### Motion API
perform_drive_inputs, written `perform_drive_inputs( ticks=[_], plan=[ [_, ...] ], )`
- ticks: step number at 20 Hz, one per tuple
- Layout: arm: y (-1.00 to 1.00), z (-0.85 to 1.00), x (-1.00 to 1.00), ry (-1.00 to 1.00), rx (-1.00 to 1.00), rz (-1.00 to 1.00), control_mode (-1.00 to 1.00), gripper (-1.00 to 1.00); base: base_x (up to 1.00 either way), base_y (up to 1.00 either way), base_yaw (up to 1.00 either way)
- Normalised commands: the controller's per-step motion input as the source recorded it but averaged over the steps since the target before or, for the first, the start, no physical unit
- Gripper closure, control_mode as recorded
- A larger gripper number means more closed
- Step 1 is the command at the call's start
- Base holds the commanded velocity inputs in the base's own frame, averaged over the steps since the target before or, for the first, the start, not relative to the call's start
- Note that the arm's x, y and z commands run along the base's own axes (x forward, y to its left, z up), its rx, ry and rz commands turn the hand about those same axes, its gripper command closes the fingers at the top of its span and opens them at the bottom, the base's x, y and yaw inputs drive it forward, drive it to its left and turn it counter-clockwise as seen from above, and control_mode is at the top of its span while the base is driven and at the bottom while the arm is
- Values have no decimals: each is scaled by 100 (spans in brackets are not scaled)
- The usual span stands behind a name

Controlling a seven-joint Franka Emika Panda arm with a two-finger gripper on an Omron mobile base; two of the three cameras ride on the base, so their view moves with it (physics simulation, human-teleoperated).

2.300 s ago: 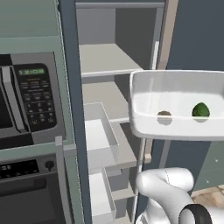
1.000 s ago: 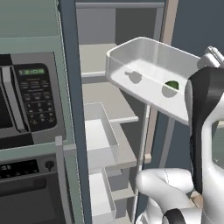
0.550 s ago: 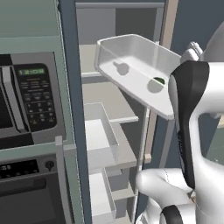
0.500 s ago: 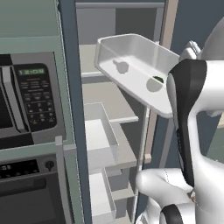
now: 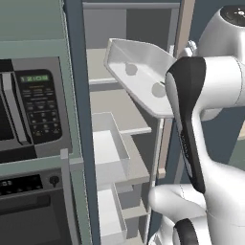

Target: Take the avocado and garlic out of the freezer and place them in the tupperware container on the counter. Then put the tupperware containing the vegetables back in the freezer.

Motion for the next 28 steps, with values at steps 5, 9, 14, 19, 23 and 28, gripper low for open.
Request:
perform_drive_inputs(
  ticks=[5,9,14,19,23,28],
  plan=[
    [48,0,19,-2,6,0,-100,100,0,0,0],
    [29,0,36,-7,7,0,-100,100,0,0,0],
    [21,0,43,-6,9,0,-100,100,0,0,0],
    [7,0,50,-2,7,2,-100,100,0,0,0],
    [0,0,24,0,4,7,-100,100,0,0,0],
    [0,0,38,-2,1,10,-100,100,0,0,0]
  ],
)
